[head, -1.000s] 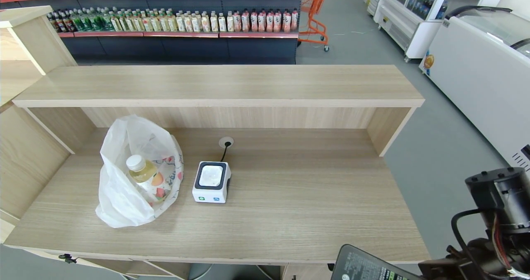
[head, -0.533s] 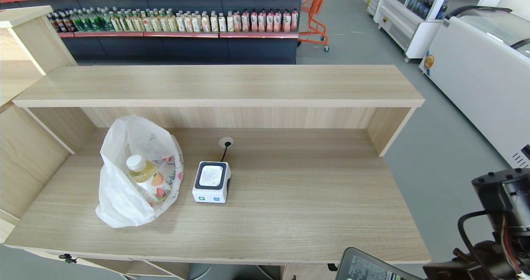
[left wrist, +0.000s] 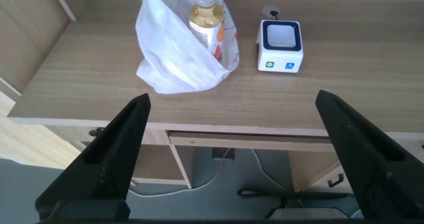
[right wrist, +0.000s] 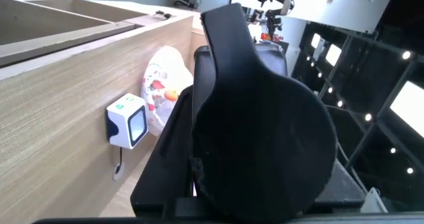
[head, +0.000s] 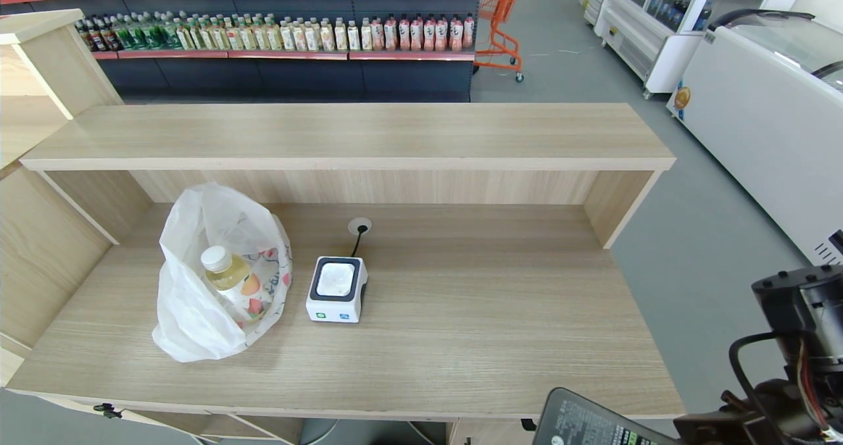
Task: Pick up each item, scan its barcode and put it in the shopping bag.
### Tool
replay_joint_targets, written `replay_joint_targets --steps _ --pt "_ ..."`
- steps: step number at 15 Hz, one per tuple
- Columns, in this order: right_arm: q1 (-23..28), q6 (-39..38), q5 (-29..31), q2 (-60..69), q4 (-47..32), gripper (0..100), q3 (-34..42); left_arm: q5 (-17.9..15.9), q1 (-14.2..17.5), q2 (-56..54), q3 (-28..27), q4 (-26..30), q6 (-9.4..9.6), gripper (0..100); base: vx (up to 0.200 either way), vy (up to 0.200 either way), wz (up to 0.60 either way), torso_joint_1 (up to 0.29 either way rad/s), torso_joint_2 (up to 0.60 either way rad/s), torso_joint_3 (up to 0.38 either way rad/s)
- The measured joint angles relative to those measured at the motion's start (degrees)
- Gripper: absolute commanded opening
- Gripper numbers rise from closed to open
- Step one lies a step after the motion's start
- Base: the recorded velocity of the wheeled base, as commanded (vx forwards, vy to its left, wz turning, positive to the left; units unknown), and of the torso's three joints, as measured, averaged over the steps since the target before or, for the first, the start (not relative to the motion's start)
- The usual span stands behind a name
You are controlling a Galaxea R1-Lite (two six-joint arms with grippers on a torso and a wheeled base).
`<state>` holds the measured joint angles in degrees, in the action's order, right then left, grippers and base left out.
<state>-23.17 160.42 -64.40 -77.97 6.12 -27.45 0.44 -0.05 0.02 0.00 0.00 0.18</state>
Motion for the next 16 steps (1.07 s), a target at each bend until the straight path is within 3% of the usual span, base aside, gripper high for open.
replay_joint_targets --steps 8,11,16 --pt "1.4 -1.6 0.0 -0.4 0.1 0 -0.9 0.0 0.0 0.0 0.0 0.0 0.0 100 0.0 0.0 0.0 0.0 0.0 0.0" --pt "6.1 -23.2 0.3 0.5 0.5 0 -2.6 0.0 0.0 0.0 0.0 0.0 0.0 100 0.0 0.0 0.0 0.0 0.0 0.0" --pt "23.1 -72.2 3.7 4.6 0.1 0 -2.5 0.0 0.0 0.0 0.0 0.0 -0.02 100 0.0 0.0 0.0 0.0 0.0 0.0"
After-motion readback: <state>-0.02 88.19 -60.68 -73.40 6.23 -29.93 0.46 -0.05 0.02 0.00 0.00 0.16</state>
